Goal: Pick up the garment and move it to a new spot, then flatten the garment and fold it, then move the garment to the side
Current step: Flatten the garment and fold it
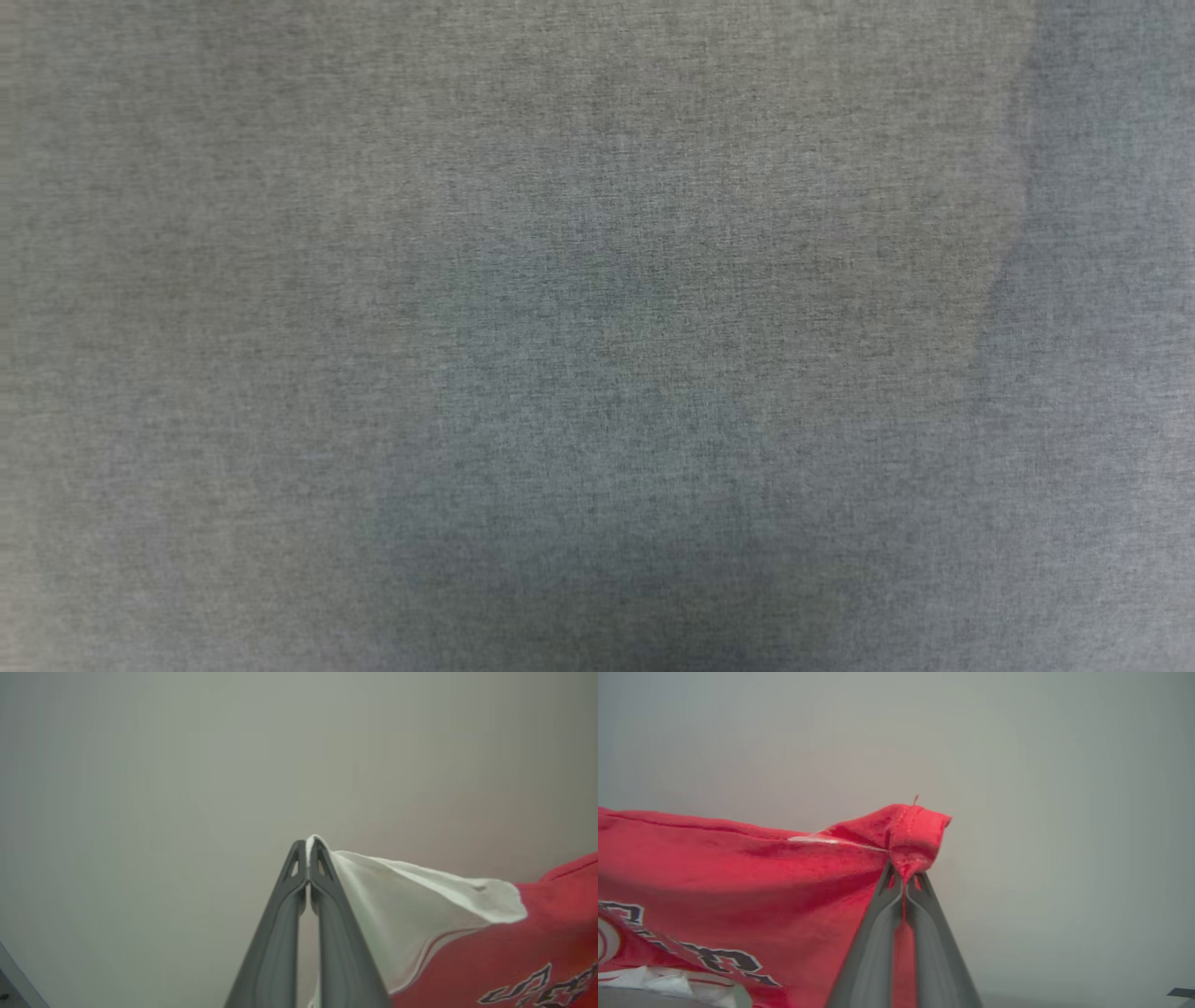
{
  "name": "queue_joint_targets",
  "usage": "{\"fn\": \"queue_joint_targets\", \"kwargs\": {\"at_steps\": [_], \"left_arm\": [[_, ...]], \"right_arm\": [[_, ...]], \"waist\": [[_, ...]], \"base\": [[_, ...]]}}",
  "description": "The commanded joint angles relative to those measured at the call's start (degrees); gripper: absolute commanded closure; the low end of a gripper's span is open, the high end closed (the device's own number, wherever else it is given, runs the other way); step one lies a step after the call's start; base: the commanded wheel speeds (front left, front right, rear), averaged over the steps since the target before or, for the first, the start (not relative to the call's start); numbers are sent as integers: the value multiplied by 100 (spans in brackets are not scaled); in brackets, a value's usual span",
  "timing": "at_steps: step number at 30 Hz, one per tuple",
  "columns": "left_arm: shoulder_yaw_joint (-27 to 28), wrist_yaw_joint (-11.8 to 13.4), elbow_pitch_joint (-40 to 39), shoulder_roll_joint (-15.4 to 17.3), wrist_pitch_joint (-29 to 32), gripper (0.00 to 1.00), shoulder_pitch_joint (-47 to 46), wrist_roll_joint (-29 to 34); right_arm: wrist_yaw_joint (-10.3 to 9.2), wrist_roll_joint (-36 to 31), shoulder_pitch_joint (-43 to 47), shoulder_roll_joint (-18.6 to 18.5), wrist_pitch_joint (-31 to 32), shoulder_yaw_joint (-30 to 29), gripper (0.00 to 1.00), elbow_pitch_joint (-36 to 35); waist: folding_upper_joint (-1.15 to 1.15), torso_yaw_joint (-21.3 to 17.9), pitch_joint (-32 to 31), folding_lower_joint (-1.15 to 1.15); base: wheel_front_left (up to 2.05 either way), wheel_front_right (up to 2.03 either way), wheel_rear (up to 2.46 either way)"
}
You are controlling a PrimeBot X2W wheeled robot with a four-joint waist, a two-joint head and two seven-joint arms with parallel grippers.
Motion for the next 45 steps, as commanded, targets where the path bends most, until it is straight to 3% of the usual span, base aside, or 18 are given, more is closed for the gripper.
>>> {"fn": "queue_joint_targets", "kwargs": {"at_steps": [1, 11, 21, 33, 45], "left_arm": [[52, -28, -122, -94, -32, 100, 457, -55], [322, -59, -655, -658, -33, 100, 3158, -335], [84, -96, -428, -917, -33, 100, 5363, -658], [-195, -106, -674, -536, 33, 100, 7159, -1155], [-649, -107, -1825, -56, 733, 100, 8666, -1538]], "right_arm": [[-11, 106, 252, -34, -66, 83, 100, 40], [-11, 771, 2116, -176, -135, 871, 100, -192], [-11, 1639, 4132, -536, -137, 1604, 100, -457], [-11, 2765, 5630, -896, -69, 2136, 100, -696], [-11, 3540, 6688, -1252, 190, 2550, 100, -1127]], "waist": [[0, 73, -130, -1], [0, 289, -1073, -1], [0, 509, -2293, -1], [0, 785, -3331, -1], [0, 974, -4001, -1]], "base": [[0, 0, 0], [0, 0, 0], [0, 0, 0], [0, 0, 0], [0, 0, 0]]}}
